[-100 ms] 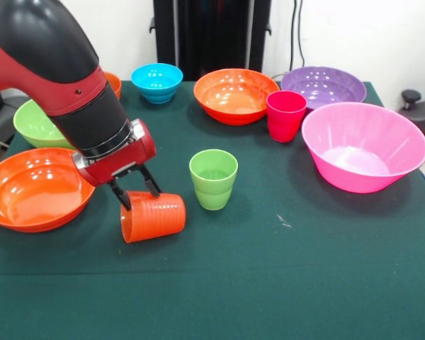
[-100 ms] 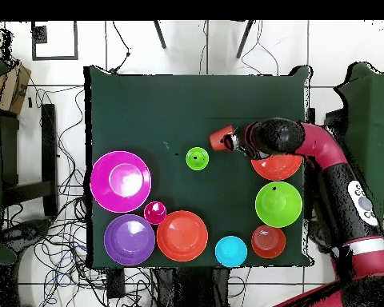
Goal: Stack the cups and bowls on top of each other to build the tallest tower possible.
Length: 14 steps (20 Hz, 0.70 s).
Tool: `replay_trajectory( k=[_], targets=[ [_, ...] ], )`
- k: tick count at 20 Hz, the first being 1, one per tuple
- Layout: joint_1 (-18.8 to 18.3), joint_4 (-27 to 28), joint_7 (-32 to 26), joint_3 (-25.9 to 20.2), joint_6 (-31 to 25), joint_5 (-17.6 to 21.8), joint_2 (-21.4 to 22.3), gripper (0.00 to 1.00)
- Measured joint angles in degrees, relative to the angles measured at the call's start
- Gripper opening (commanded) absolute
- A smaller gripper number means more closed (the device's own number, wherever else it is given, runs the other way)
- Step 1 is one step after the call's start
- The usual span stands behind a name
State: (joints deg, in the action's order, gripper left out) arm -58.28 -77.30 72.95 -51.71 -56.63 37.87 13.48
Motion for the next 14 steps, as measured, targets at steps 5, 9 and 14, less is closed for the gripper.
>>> replay_trajectory(
  k=[5,9,14],
  targets=[
    [-0.14,-0.29,0.00,-0.41,-0.02,-0.01,-0.01,0.00],
    [-0.15,-0.39,0.00,-0.64,-0.01,0.00,-0.01,0.00],
    [-0.18,-0.70,0.00,-0.86,-0.01,-0.01,0.11,0.00]
  ],
)
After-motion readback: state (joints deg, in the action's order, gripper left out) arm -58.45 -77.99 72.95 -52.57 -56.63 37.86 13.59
